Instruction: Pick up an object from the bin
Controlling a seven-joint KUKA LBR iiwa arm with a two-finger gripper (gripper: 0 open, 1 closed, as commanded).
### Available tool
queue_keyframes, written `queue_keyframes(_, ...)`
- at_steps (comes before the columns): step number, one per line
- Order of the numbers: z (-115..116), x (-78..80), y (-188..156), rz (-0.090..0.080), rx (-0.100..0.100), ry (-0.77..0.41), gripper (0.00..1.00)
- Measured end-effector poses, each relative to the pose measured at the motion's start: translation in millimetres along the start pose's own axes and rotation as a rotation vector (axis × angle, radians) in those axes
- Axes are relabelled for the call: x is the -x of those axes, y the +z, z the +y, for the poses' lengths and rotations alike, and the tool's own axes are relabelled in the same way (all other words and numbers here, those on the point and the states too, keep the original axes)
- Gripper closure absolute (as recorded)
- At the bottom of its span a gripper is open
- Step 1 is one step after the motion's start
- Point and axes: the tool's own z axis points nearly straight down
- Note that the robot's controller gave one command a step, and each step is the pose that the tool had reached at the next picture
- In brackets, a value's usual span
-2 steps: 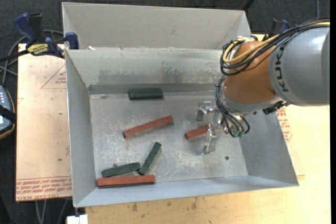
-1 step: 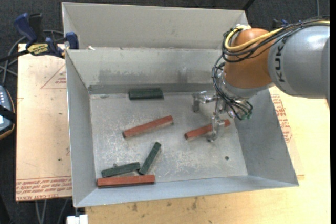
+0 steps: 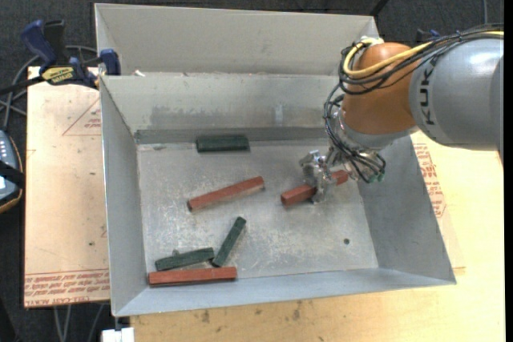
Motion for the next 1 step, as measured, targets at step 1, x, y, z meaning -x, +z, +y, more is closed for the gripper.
queue_keyframes(1,-0.6,18.0,-139.4,-0.009,-0.004,-0.015,1.0)
